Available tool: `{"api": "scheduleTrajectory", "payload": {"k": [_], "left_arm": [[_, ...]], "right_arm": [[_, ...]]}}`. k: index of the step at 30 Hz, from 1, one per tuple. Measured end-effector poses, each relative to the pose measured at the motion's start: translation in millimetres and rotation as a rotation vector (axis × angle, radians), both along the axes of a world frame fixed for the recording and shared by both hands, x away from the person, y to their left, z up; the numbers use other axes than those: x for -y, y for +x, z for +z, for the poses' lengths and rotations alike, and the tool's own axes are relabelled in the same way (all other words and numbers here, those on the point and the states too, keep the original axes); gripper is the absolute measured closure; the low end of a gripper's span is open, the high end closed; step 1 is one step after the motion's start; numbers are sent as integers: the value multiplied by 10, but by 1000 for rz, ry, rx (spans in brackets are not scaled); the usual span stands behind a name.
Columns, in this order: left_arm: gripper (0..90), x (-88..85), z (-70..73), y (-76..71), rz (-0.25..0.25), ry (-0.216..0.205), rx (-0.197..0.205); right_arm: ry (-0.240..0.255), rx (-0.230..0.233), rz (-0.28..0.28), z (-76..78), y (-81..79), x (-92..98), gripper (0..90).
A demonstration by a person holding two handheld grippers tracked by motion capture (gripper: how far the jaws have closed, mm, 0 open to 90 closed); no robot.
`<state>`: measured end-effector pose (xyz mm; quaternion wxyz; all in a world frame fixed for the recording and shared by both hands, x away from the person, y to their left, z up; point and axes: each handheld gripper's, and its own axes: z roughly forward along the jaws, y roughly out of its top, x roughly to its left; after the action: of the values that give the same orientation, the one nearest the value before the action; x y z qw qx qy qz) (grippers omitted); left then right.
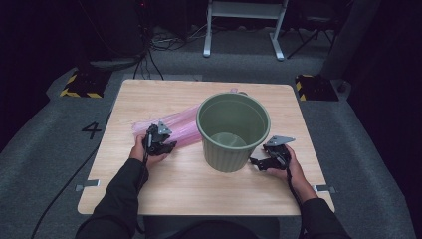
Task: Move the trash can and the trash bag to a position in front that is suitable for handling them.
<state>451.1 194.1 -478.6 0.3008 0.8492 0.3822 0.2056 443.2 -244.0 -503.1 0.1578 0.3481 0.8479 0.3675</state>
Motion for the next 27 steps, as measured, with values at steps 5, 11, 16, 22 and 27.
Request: {"api": "scheduleTrajectory", "payload": {"k": [5, 11, 16, 22, 27], "left_arm": [[721, -216, -32, -51, 35, 18, -6], [730, -509, -68, -141, 80, 6, -25], [491, -660, -34, -225, 149, -34, -31], [154, -637, 157, -398, 141, -117, 54], [155, -383, 238, -441, 60, -101, 81]], "right_arm": [[0, 0, 0, -1, 0, 1, 150], [1, 0, -1, -1, -1, 0, 150], [1, -1, -2, -1, -2, -1, 150], [0, 1, -3, -1, -2, -1, 150], [1, 0, -2, -1, -2, -1, 150]]}}
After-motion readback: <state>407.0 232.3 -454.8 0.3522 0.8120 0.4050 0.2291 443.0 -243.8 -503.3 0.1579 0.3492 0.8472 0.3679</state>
